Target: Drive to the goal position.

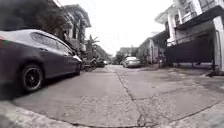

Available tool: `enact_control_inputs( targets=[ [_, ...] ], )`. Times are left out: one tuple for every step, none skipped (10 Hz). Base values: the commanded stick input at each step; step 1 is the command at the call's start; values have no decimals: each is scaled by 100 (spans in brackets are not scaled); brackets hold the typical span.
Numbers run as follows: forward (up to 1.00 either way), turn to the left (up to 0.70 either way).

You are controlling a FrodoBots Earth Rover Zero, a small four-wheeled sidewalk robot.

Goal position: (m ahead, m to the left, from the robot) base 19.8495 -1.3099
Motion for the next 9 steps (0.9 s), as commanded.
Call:
enact_control_inputs(
  targets=[
    [100, -27],
    [100, -27],
    [100, -27],
    [100, -27],
    [100, -27],
    [100, -27],
    [100, -20],
    [100, -5],
    [100, 0]
  ],
)
